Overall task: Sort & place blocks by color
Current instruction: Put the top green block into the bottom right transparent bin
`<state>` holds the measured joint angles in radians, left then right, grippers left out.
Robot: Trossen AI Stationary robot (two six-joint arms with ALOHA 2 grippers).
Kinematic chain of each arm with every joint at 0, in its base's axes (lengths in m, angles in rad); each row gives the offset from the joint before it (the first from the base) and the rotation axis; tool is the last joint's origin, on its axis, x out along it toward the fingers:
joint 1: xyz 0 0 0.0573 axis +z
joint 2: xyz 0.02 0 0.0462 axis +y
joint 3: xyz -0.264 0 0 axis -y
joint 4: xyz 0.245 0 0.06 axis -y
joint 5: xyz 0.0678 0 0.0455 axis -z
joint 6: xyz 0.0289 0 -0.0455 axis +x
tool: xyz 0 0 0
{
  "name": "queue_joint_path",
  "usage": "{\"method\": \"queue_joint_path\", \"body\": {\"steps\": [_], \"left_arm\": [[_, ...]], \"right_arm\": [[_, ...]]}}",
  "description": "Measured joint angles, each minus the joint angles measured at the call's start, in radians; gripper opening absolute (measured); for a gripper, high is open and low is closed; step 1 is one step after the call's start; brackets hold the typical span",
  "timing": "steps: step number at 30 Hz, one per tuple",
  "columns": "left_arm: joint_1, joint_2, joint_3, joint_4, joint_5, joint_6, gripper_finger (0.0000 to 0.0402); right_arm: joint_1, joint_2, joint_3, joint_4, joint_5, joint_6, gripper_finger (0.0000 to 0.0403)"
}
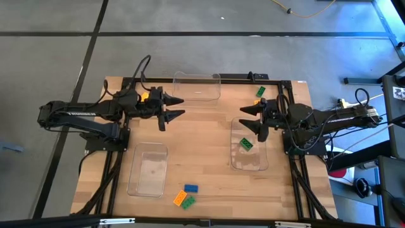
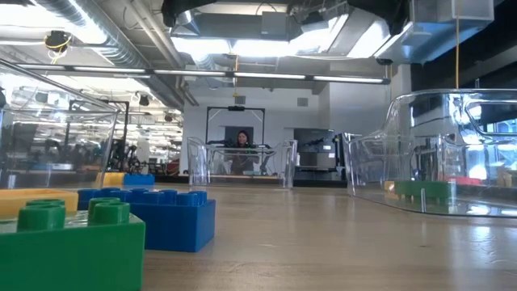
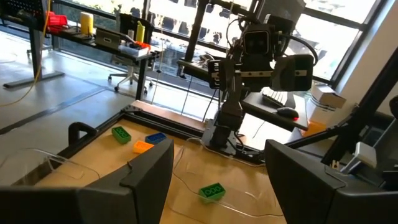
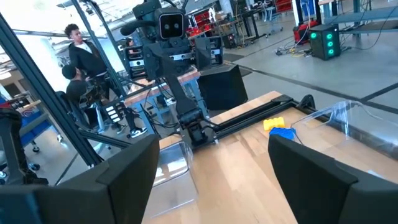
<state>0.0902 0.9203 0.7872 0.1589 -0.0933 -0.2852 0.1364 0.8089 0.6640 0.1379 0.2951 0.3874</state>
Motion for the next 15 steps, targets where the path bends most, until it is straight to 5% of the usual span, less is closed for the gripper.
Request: {"method": "queue_joint_path", "body": {"steps": [10, 15], "left_arm": [[0.0, 0.0, 0.0, 0.0, 0.0, 0.0, 0.0243], [0.0, 0.0, 0.0, 0.0, -0.001, 0.0, 0.0243]], "right_arm": [[0.0, 0.001, 0.0, -0.008, 0.069, 0.08, 0.0305], [-0.044, 0.027, 0.114, -0.282, 0.151, 0.16, 0.0304]]}}
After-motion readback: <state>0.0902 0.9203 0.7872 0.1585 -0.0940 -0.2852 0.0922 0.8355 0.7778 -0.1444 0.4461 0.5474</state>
